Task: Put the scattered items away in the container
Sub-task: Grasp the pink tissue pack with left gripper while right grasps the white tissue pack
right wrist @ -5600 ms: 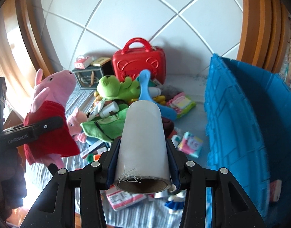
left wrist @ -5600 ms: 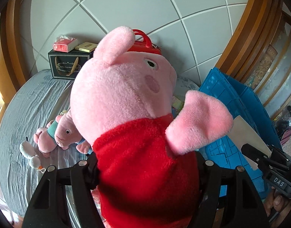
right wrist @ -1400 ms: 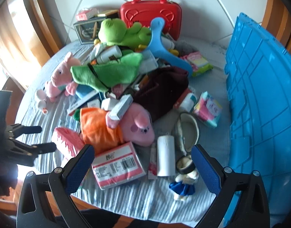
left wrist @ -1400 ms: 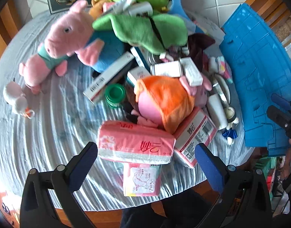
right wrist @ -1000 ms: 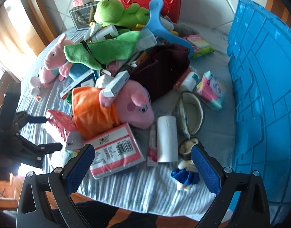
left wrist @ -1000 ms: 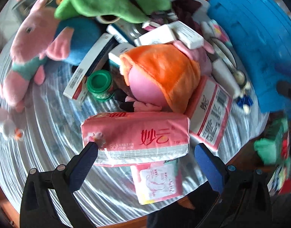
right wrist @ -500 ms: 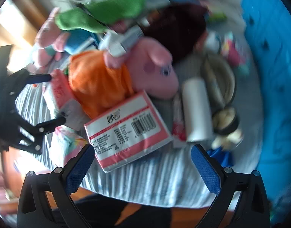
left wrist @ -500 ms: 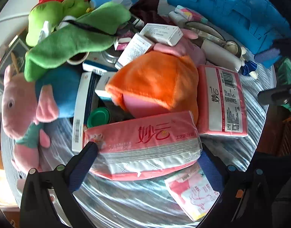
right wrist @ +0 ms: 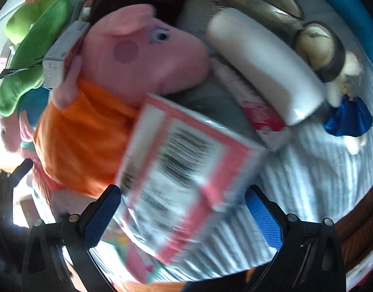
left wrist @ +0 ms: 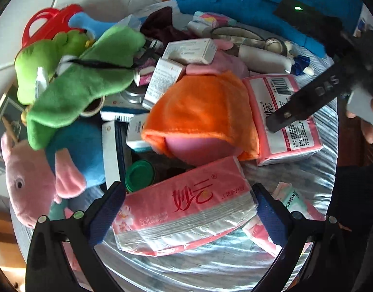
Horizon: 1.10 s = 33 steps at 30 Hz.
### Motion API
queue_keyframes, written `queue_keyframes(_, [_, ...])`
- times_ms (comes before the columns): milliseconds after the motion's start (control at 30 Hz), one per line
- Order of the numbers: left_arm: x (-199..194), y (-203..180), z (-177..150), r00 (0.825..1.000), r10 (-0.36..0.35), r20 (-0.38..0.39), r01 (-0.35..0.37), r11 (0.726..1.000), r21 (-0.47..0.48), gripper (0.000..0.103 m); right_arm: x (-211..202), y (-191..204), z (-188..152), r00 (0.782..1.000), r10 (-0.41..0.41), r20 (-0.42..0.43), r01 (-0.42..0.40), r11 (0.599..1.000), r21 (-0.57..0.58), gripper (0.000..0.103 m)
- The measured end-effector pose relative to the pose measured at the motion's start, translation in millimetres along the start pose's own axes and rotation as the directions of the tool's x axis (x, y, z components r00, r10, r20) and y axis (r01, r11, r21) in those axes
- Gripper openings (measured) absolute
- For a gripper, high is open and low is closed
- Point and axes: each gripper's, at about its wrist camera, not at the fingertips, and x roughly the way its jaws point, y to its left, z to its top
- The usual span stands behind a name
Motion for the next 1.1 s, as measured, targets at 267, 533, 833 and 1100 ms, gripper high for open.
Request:
queue_keyframes(267, [-10, 3, -14, 0.999, -0.034, 0.015, 0.032, 0.99, 0.134, 0.103, 8, 15, -3, 0.998, -0.061, -0.023, 0.06, 0.998, -0.036, 0.103])
queue_keyframes(533, [-27, -4, -33, 0.997, -0.059, 0.043, 0.034, 0.899, 0.436, 0.103, 7, 20, -6, 0.989, -0.103, -0.105, 0.069, 0.957, -0.281, 0.103])
queue_keyframes(833, [22, -12, -41, 0.998, -0.051, -0.031, 0.059, 0.827, 0.558, 0.103, 10, 32, -16, 0.982, -0.173, -0.073, 0.14, 0.933, -0.332, 0.103])
queue_keyframes(1100, [39, -3, -42, 0.995, -0.02, -0.093, 0.066, 0.853, 0.518, 0.1, 26, 48, -20, 0.953, -0.296, -0.07, 0.244, 0.881, -0.406, 0.103])
